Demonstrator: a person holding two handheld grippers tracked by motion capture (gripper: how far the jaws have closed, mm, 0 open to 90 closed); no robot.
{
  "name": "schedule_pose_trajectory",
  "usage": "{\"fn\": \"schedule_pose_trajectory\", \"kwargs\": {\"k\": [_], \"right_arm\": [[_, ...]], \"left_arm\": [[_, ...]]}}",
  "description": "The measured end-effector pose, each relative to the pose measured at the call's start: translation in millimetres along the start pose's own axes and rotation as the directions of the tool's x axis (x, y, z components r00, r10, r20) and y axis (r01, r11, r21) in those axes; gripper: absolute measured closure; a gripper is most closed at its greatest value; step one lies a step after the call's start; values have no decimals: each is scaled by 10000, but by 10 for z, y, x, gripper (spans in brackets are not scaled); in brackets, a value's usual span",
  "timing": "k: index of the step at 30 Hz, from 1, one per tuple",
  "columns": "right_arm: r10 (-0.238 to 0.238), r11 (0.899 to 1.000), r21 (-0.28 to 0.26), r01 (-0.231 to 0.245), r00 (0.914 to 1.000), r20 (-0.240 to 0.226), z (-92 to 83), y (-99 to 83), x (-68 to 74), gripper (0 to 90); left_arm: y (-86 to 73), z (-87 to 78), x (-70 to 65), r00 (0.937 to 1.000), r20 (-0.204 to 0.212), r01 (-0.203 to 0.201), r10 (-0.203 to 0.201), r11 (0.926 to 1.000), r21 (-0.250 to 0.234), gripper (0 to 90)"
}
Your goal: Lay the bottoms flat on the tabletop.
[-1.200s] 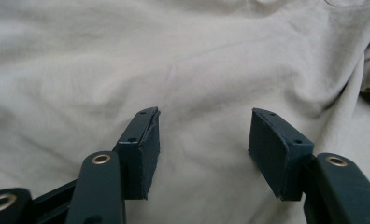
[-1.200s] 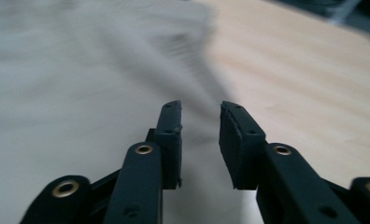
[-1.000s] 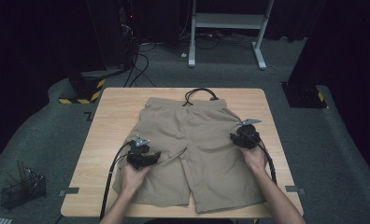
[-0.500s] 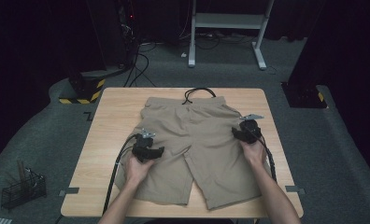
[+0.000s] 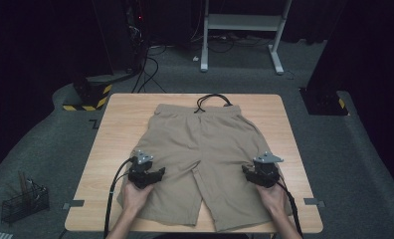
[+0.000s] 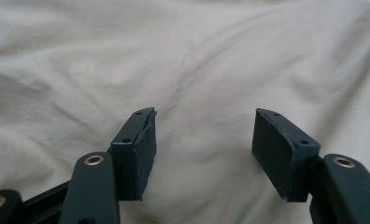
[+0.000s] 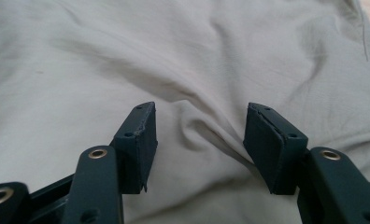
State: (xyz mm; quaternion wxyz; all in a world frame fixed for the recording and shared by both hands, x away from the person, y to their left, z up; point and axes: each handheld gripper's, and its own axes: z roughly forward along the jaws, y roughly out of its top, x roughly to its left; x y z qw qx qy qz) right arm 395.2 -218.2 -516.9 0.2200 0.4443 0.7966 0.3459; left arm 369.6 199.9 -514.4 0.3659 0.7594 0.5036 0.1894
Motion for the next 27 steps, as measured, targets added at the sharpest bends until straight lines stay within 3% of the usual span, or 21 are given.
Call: {"fn": "schedule_pose_trajectory", "kwargs": {"k": [2,4,7,12,27], "right_arm": [[171,9997,-164,-172,9998,-43,-61,-44,43,412],[579,9983,34,-578,9979,-308,-70,-95,62,394],[309,9992,237,-308,9995,-20,-60,-120,113,379],[371,9989,285,-370,9993,-29,-59,-121,109,362],[377,9989,299,-375,9993,-77,-56,-120,109,351]], "left_arm": [[-55,13,-7,10000,8,11,-10,10000,-59,393],[-107,25,3,9999,89,129,-128,9998,-136,381],[-129,13,-13,9998,-178,-45,42,9999,-124,384],[-159,12,-82,9956,-768,-547,539,9985,-78,368],[-159,14,-75,9959,-802,-417,411,9991,-67,336]]}}
